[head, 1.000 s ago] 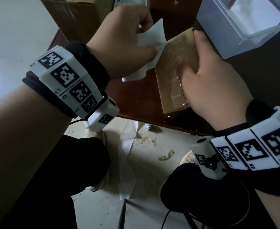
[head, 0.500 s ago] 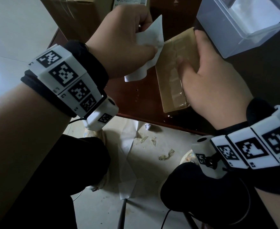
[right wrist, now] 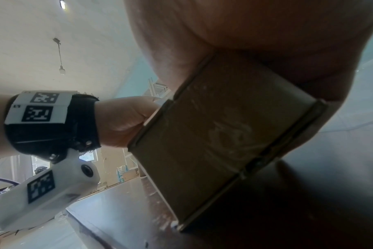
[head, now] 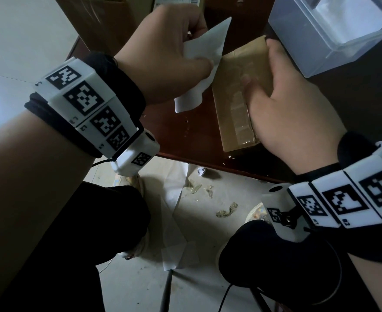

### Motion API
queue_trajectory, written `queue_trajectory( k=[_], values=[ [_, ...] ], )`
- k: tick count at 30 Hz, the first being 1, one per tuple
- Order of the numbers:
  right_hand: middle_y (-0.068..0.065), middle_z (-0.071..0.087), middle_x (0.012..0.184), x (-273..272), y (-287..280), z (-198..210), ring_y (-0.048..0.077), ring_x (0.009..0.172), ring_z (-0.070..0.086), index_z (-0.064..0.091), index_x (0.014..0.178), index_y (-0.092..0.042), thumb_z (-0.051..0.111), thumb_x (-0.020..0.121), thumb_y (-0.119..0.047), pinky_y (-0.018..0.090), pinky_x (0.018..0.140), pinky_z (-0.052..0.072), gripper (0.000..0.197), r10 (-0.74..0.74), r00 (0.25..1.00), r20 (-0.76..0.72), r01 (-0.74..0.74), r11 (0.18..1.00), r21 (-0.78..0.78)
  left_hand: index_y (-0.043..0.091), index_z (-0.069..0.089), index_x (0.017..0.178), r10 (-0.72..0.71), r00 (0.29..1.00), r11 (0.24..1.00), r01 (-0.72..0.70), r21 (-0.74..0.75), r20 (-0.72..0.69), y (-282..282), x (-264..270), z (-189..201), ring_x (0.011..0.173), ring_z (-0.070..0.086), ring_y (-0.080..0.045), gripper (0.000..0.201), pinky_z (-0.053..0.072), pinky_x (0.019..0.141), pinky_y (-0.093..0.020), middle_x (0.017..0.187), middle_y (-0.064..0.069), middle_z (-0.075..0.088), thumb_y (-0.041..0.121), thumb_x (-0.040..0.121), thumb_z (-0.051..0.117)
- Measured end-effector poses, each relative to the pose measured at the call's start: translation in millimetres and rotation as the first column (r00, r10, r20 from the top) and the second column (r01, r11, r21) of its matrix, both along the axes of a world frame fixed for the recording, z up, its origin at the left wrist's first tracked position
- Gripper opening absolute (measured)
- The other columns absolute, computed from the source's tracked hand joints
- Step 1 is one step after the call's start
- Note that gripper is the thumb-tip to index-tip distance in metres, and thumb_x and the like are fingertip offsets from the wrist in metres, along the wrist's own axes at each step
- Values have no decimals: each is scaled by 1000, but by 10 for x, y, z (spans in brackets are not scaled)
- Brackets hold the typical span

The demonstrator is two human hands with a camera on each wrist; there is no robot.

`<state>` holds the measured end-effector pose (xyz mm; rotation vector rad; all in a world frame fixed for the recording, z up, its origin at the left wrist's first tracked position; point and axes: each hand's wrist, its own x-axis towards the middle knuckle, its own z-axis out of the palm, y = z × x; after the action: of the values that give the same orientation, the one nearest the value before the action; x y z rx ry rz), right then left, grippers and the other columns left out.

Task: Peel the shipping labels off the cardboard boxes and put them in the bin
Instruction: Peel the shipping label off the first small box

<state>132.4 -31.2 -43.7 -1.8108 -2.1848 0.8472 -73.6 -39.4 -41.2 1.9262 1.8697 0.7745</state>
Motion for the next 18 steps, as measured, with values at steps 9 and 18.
queue_trajectory(
  k=[9, 18],
  values=[
    [-6, 59, 114, 11, 8, -7, 21, 93, 59, 7, 167, -44, 38, 112, -49, 43, 81, 53, 63, -10, 1000, 13, 10, 1000, -8, 9, 63, 107, 16, 998, 999, -13, -40, 60, -22, -1, 33, 75, 60, -9, 27, 42, 54, -8, 99, 1, 60, 30, 91, 69],
    [-2, 66, 130, 78, 94, -17, 29, 109, 67, 20, 163, -43, 35, 110, -57, 47, 87, 52, 58, 1, 1000, -27, -1, 1000, 1, 5, 63, 118, 63, 946, 997, -49, -53, 318, -76, -78, 165, 96, 72, -22, 33, 61, 81, -49, 113, -17, 71, 26, 92, 67]
  ],
)
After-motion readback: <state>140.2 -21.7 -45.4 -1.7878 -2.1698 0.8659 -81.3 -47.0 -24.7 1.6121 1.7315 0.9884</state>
